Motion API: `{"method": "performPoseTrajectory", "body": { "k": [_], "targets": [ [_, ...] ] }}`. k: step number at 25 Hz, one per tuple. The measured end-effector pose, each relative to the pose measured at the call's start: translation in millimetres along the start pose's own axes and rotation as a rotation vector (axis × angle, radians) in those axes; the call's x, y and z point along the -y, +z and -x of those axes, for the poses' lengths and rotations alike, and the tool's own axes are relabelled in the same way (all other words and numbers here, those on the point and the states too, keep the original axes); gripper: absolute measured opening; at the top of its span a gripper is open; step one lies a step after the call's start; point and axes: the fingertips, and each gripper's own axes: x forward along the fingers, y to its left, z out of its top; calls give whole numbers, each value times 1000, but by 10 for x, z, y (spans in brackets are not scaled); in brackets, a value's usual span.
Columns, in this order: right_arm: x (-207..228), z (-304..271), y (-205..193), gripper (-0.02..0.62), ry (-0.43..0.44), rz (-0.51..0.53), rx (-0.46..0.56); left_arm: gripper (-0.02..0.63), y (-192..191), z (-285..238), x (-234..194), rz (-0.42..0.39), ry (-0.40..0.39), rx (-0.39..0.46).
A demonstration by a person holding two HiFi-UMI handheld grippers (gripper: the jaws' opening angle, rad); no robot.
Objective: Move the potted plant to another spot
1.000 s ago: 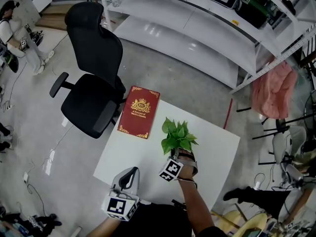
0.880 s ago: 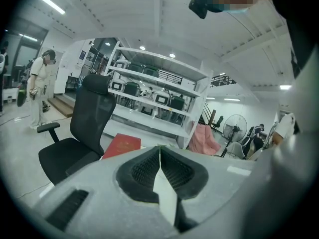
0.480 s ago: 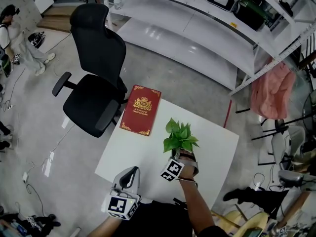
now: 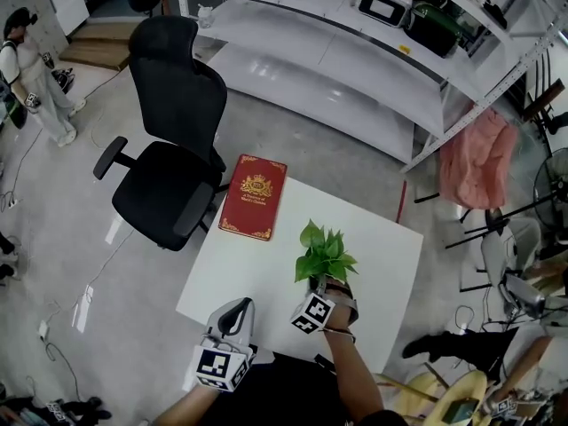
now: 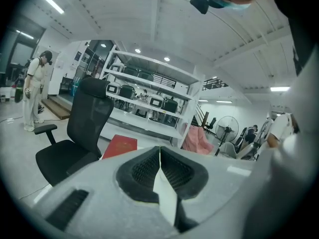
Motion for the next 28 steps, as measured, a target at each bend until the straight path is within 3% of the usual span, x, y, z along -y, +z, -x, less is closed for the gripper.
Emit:
{"method": "performPoseTrajectory", "body": {
  "k": [9, 14, 20, 28],
  "targets": [
    [-382, 537, 26, 49, -41, -103, -27, 20, -86, 255, -36, -24, -119, -15],
    [-613, 833, -50, 49, -61, -145, -59, 20, -180, 284, 46, -80, -209, -37],
    [-885, 1090, -238, 49, -63, -196, -75, 20, -300, 250, 212, -110, -248, -65],
    [-1170, 1271, -746, 49, -68, -230, -87, 20, -524, 237, 771, -129, -278, -80]
  ]
}}
